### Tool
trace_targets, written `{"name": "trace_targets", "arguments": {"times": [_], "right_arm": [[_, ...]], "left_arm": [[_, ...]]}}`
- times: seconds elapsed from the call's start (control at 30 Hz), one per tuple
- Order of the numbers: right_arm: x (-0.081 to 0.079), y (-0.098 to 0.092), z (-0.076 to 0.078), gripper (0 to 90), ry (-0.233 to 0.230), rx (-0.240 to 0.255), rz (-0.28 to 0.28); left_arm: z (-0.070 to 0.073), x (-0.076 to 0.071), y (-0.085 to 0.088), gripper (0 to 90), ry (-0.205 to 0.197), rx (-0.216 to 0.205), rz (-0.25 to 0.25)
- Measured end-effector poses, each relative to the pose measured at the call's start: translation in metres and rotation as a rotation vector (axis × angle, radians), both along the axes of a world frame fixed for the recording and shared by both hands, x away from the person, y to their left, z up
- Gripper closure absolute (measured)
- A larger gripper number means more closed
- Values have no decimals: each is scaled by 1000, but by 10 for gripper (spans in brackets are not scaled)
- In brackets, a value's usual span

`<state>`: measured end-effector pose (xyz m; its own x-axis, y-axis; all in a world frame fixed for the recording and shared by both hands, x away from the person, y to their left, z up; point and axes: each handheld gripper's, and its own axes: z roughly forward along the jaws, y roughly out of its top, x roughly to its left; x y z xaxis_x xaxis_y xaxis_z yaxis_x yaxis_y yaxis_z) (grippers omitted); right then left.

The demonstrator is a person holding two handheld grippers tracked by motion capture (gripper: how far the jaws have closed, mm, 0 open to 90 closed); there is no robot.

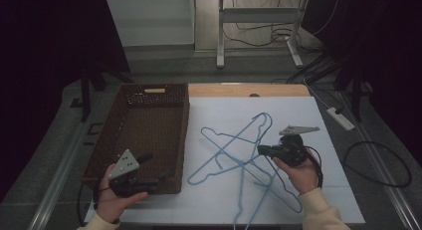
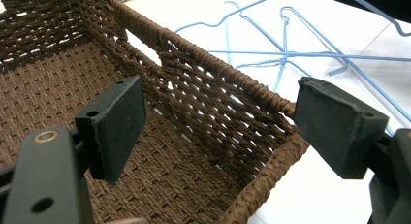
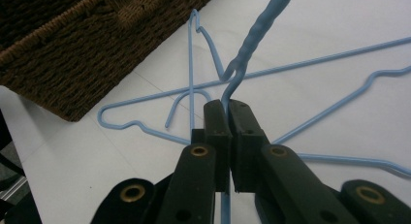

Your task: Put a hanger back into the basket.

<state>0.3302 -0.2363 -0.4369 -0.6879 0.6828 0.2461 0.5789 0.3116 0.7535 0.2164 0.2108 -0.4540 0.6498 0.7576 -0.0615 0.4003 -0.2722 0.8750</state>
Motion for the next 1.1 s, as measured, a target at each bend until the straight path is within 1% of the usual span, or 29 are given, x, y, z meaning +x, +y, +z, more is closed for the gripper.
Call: {"name": "trace_targets", "arguments": {"times": [0.13,0.2,0.3,0.37,0.4,0.47,0.6,0.7,0.73,0.77,0.93,1.1], "right_arm": [[-1,-9,2,880,-9,21,7],[-1,-10,2,880,-13,26,9],[-2,-12,5,880,-27,38,29],[-4,-14,8,880,-36,47,46],[-4,-14,8,880,-36,47,46],[-6,-16,13,880,-47,56,59],[-8,-21,18,880,-59,71,69],[-9,-22,19,880,-59,75,70],[-10,-24,21,880,-61,89,73],[-10,-24,21,880,-61,89,73],[-11,-23,23,880,-66,96,108],[-13,-20,24,880,-61,93,146]], "left_arm": [[1,1,-3,196,0,-2,0],[3,1,-5,199,-7,1,11],[8,3,-9,217,-14,5,5],[11,5,-12,215,-12,4,-11],[12,6,-14,215,-9,6,-20],[17,9,-21,219,-15,18,-36],[21,11,-26,221,-15,20,-47],[23,13,-29,223,-15,19,-50],[26,16,-32,223,-16,22,-55],[26,16,-32,223,-16,22,-55],[34,23,-41,227,-16,19,-78],[42,31,-55,229,-14,44,-118]]}}
